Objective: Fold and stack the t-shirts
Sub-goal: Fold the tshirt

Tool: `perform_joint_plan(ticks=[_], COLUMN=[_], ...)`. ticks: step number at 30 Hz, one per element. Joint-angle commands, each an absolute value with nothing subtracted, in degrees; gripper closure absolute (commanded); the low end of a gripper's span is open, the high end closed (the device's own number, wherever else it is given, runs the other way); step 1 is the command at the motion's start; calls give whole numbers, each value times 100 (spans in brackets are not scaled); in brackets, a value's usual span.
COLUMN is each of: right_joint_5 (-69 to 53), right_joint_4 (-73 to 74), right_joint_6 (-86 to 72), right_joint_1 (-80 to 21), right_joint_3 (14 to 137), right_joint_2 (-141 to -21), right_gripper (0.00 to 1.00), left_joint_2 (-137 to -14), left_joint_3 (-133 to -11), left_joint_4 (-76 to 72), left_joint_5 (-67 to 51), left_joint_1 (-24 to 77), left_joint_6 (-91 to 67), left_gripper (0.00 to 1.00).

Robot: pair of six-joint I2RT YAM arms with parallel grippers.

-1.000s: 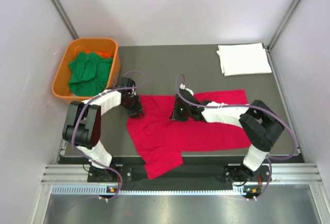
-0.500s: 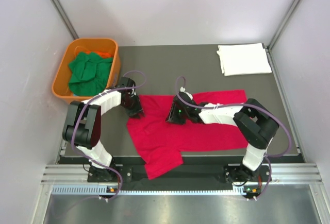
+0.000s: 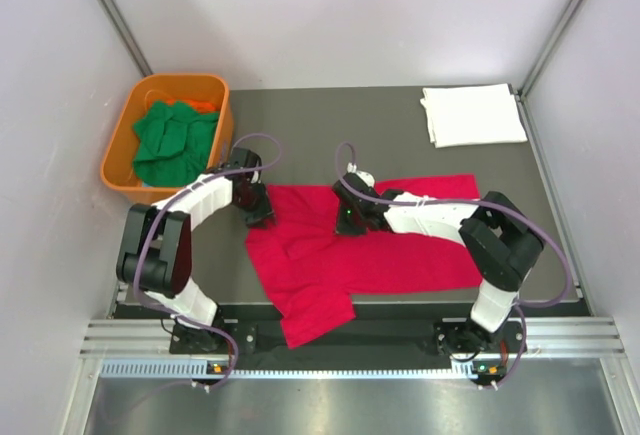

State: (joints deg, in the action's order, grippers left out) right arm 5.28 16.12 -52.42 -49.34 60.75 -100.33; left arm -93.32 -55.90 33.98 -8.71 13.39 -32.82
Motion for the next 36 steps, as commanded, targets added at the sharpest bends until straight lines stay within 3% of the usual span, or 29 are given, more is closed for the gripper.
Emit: perform_joint_plan(ticks=[1,12,16,22,28,36], right_joint_5=[431,677,537,97,-342,-808], right_joint_4=[1618,2197,2241,2004,1811,1784], right_joint_6=[-5045,-4860,-4878,-4808,-4808,-4685], right_joint_1=[-5010,-4826,-4553,-3921,-3376,-2778], right_joint_3=[5881,5810,5547,5099,4615,4166], right_joint_2=[-9967,-8502,-7903,-7199,-6689,-6161], right_gripper=[86,60,58,57,57,57], left_joint_2=[-8912,-7175,-6444,-6118,-5353,-5466], left_joint_3=[-5704,-5346,-4931,-4773,-4087,-3946], left_joint_4=[3700,4473,4737,5782,5941,6091], left_joint_5=[-572,-676,-468,228,123,220], left_joint_1=[1450,1801,2161,3365,4639,7170], left_joint_6=[-3156,-3417,-4033,-4761,-6098,-7935], left_gripper=[60,56,57,57,60,63])
